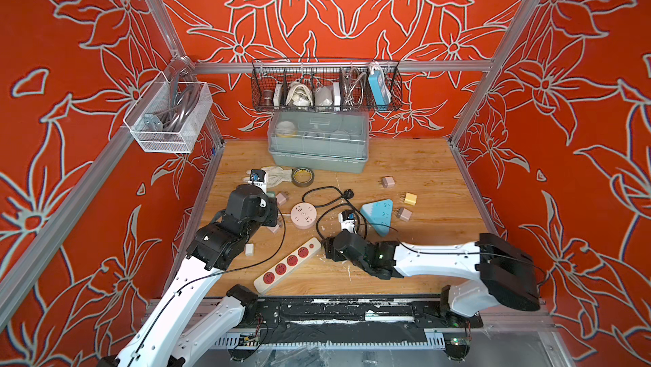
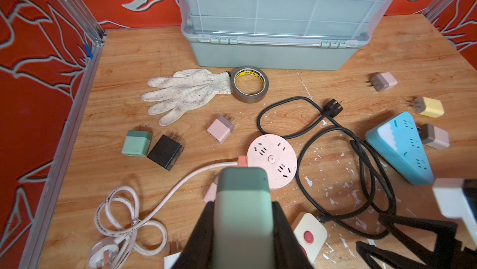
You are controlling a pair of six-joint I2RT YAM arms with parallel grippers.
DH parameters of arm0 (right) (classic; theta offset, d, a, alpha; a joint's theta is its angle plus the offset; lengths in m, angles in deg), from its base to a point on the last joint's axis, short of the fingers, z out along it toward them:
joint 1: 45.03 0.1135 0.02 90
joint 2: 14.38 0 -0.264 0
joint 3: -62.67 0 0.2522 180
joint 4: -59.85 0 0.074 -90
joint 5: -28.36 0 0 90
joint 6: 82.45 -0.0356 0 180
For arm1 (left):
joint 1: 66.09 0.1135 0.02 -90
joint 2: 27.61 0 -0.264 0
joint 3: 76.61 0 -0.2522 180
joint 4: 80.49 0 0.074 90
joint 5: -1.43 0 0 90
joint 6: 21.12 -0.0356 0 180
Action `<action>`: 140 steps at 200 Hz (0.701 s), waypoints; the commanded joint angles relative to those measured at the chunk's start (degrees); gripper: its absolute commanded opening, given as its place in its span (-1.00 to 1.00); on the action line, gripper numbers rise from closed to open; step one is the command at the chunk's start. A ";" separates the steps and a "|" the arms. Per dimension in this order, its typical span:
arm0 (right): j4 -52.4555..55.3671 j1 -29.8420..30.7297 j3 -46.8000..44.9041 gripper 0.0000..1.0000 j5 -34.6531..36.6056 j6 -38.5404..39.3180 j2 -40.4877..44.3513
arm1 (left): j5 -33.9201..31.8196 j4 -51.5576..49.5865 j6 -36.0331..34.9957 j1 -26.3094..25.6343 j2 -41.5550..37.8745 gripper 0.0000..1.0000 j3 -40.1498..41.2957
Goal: Pull the plug off the socket
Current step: Place the socket at the center of the board, then place the plug at the center of the board.
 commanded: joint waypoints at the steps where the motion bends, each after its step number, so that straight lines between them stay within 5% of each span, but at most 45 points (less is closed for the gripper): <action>1: 16.08 -0.43 2.03 0.73 3.46 11.57 9.14 | 10.45 3.58 4.28 0.16 -1.40 -1.00 1.44; 18: 25.67 -1.78 2.95 0.98 7.49 16.94 17.28 | 19.68 7.80 9.30 0.23 -1.68 -1.00 4.24; 58: 41.89 -9.81 4.57 0.99 12.85 22.73 33.10 | 36.30 22.82 23.50 -1.65 2.41 -1.00 14.24; 140: 45.93 -17.76 -3.22 0.99 12.71 18.78 46.68 | 22.68 44.63 34.19 -27.25 19.81 -1.00 22.30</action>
